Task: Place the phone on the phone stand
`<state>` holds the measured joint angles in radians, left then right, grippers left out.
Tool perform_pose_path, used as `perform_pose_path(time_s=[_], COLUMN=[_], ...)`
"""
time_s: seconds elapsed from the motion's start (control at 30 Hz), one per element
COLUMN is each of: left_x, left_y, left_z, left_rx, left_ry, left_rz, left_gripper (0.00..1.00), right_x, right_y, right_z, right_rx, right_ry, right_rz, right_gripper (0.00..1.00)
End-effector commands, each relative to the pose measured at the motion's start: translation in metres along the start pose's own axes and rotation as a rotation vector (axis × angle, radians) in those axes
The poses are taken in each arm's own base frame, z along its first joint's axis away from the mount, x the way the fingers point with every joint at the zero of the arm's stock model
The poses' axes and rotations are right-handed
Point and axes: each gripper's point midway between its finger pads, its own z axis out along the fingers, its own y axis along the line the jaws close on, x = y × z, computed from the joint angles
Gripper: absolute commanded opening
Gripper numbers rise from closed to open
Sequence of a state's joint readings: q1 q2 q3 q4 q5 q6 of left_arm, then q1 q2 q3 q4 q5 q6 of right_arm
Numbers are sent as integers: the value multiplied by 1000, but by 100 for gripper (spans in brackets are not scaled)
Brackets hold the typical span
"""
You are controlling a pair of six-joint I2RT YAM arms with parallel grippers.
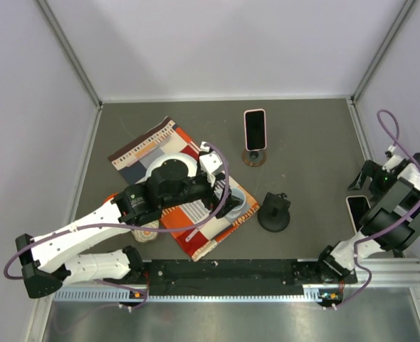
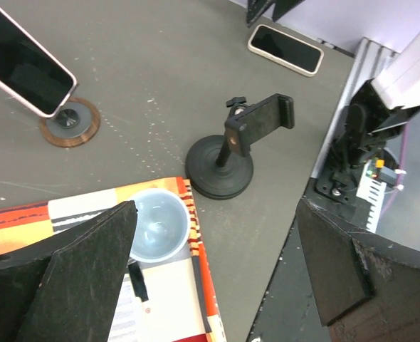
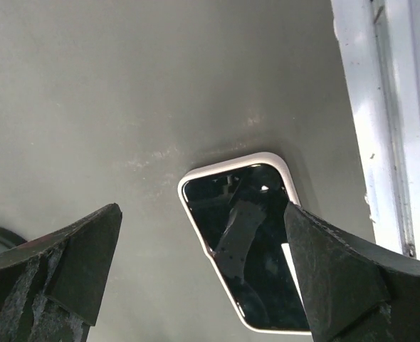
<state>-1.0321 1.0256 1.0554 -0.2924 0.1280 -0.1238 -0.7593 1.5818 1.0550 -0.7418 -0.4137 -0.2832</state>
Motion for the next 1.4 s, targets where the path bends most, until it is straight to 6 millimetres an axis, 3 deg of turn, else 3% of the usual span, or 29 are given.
perform_pose_path(time_s=[0.0,0.23,0.27,0.47,0.6,0.77,0.93,1.03,1.37], left_x=[-2,17,17,19,19,21,22,21,17], left_y=[5,-1,-1,-7,-3,-4,-4,-6,-6], left_z=[1,16,17,18,17,18,19,19,15], left_rx=[-67,-31,-28,4,-13,-10,-6,2,2], left_ry=[-32,24,24,26,23,26,30,28,14], left_rz=[75,50,50,48,59,59,59,59,61], left_gripper=[99,99,99,99,99,99,99,99,99], right_x=[-19,-8,-9,-2,5,9,15,31,39], right_y=[4,-27,-39,-19,-20,-37,-41,-27,-20], right_z=[4,6,6,23,32,30,30,35,29], right_rx=[-90,60,123,60,59,156,196,164,183], right_ry=[-39,71,111,205,259,304,327,368,380], right_rz=[-80,-128,-143,-229,-246,-288,-302,-369,-405], right_gripper=[99,98,98,99,99,99,99,99,99])
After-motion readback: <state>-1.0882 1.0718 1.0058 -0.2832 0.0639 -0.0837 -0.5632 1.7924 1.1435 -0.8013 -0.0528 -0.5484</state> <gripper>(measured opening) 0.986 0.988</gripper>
